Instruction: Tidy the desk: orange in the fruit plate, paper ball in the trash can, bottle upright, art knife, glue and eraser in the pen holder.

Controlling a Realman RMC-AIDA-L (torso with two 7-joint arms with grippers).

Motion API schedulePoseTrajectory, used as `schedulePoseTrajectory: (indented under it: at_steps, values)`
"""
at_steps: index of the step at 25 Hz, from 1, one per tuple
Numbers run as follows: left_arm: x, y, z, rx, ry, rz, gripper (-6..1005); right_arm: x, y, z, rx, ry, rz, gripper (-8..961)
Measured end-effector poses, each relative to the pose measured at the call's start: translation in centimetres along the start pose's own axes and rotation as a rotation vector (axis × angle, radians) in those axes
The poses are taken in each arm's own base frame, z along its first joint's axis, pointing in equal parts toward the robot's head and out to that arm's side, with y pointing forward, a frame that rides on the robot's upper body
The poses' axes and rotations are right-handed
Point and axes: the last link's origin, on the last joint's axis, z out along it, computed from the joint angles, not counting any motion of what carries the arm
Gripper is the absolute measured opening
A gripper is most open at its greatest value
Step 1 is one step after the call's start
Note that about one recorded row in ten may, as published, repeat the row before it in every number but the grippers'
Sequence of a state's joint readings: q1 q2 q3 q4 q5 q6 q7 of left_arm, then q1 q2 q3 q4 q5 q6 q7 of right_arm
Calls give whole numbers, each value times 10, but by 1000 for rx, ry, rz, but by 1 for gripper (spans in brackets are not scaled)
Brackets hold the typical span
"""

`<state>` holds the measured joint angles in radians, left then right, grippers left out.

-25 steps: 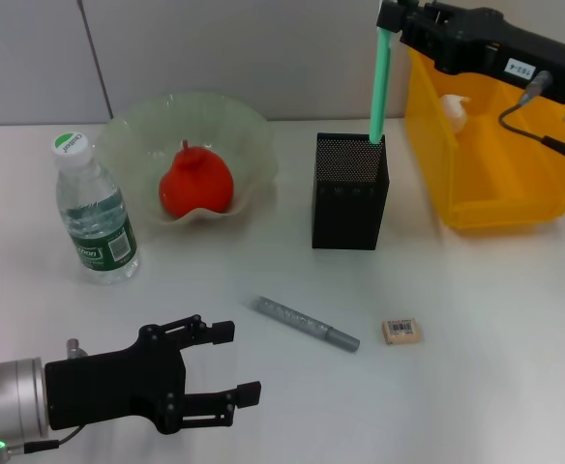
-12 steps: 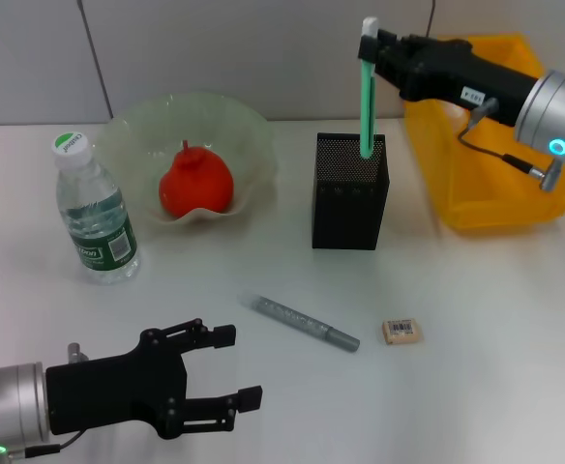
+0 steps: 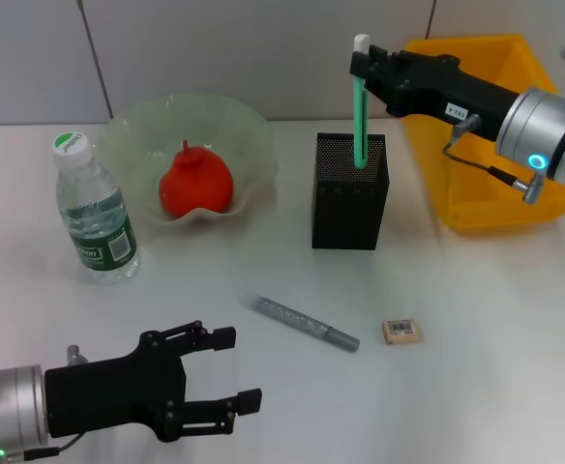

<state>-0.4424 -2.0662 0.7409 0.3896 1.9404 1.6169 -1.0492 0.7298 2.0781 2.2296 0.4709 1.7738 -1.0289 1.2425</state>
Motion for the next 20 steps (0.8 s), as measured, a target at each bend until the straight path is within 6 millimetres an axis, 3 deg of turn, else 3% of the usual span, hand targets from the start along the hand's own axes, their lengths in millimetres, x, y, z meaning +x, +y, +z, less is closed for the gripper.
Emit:
schedulePoseTrajectory:
  at_steps: [20]
  values:
    - [-5, 3, -5, 5, -6, -5, 861, 12, 5, 5, -1, 42, 0, 179]
